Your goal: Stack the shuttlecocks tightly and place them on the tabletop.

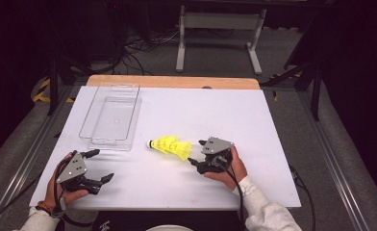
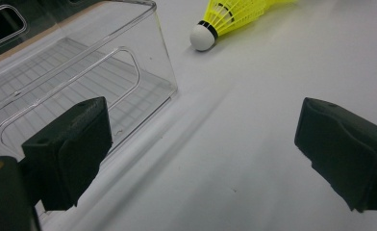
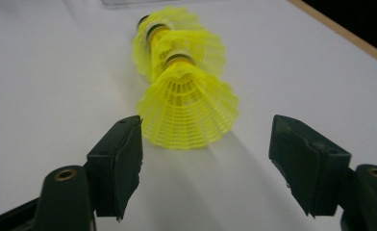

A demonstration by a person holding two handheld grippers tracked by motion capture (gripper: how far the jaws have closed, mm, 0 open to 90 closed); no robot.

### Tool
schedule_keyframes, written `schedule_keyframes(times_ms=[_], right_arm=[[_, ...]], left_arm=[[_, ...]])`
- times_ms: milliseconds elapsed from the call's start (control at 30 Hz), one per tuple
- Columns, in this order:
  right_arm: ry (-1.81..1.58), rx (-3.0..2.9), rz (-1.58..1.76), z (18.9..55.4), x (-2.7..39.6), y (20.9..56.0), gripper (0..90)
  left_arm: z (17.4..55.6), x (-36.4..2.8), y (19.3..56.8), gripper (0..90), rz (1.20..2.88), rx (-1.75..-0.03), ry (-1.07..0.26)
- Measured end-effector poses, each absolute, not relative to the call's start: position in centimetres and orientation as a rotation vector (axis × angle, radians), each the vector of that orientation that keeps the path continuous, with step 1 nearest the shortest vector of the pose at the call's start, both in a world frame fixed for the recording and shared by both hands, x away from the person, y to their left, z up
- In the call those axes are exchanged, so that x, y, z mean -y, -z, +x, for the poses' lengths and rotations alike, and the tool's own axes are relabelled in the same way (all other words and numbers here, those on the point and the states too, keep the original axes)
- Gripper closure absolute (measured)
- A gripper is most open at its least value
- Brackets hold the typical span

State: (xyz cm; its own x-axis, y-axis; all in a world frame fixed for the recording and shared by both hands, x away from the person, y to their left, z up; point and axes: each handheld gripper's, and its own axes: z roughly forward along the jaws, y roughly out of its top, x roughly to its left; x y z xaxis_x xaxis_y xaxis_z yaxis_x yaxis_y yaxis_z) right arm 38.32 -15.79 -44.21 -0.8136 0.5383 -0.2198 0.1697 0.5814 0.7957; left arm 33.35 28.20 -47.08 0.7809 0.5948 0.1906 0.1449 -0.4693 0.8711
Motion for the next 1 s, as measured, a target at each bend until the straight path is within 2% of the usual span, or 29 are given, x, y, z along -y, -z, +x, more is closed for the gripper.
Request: schedule_keyframes(times_ms=[400,433,600,733,900,1000], right_arm=[[-1.051,-2.484,0.543,37.7,13.2,46.2,39.5],[-1.048,-2.487,0.543,37.8,12.8,46.3,43.3],[-1.031,-2.494,0.546,38.2,12.1,46.6,50.5],[-1.041,-2.482,0.569,38.7,11.8,46.5,60.9],[-1.082,-2.468,0.541,39.2,11.7,45.9,80.6],[-1.091,-2.449,0.526,39.3,11.8,45.6,88.7]], left_arm=[[33.4,-28.1,47.2,6.7,2.026,-0.549,-0.59],[33.4,-28.0,47.2,6.7,2.03,-0.547,-0.593],[33.5,-28.0,47.2,6.7,2.034,-0.545,-0.595],[33.5,-28.0,47.2,6.7,2.036,-0.544,-0.586],[33.5,-28.0,47.3,6.7,2.037,-0.547,-0.586],[33.5,-28.0,47.3,6.7,2.041,-0.546,-0.586]])
